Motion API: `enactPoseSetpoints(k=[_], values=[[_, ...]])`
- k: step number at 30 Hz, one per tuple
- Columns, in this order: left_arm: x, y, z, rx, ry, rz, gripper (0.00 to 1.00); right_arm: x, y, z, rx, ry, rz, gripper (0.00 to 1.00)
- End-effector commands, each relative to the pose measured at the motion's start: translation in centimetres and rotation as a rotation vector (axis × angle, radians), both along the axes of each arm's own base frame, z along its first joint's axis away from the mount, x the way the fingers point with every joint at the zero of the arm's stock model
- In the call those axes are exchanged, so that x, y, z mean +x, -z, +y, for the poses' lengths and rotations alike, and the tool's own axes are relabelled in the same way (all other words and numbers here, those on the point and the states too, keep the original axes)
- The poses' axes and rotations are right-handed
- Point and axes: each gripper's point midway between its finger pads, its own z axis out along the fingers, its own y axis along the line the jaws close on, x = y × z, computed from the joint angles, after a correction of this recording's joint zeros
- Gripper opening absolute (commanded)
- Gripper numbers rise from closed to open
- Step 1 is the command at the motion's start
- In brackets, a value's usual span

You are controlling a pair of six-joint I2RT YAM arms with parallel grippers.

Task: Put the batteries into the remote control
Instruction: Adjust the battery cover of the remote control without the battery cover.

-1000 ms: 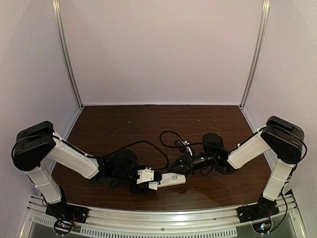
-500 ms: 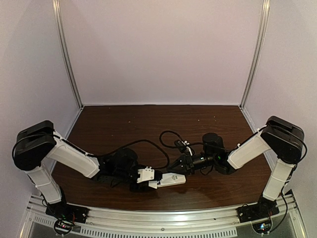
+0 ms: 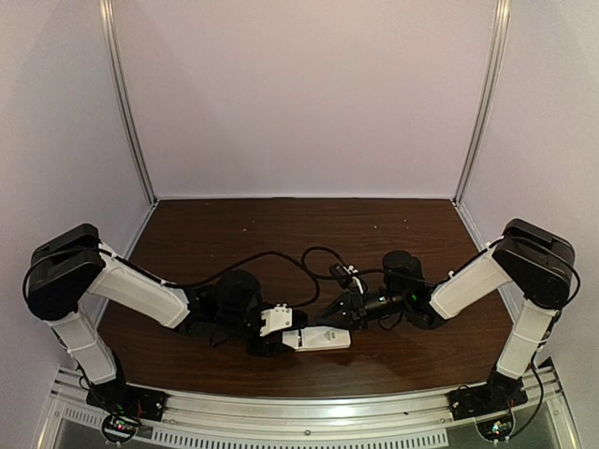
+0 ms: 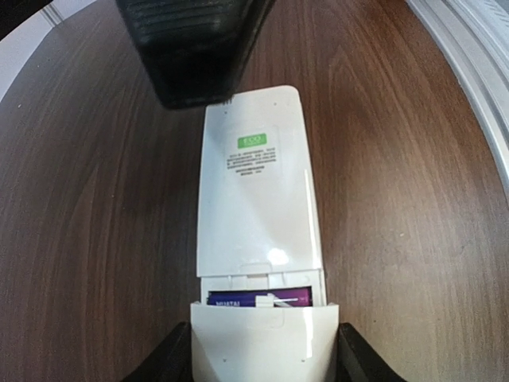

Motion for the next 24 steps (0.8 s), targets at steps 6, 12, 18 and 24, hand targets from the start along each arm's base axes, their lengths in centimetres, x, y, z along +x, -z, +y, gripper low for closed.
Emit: enactPoseSetpoints(k=[6, 12, 18, 24], values=[[0.5, 0.1, -0.8, -0.007, 0.009, 0.046, 0.56, 0.1, -1.0, 0.1, 0.029, -0.010, -0.022, 0.15], [0.7, 0.8, -1.1, 0.013, 0.014, 0.063, 0.57, 0.0, -0.9, 0.1, 0.029, -0.012, -0.019, 0.15], [0.6, 1.7, -1.0, 0.034, 0.013, 0.086, 0.63, 0.0, -1.0, 0.1, 0.032, -0.015, -0.019, 0.15], [0.7, 1.7, -0.9, 0.048, 0.005, 0.092, 0.68, 0.1, -1.1, 0.1, 0.035, -0.017, -0.020, 0.15]])
